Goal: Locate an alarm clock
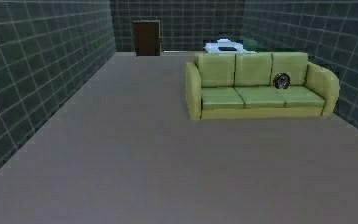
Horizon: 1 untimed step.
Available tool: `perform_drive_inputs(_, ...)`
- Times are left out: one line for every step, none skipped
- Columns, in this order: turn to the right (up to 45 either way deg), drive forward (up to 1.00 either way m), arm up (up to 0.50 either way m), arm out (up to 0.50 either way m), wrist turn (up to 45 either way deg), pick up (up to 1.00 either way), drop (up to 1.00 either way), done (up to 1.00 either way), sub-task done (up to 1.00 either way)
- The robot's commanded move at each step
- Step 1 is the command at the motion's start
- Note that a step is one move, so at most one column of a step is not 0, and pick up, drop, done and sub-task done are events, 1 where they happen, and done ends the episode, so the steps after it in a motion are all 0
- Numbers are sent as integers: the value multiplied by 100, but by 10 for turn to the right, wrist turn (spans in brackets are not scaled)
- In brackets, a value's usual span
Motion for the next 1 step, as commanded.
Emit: perform_drive_inputs(0, 35, 0, 0, 0, 0, 0, 0, 0)
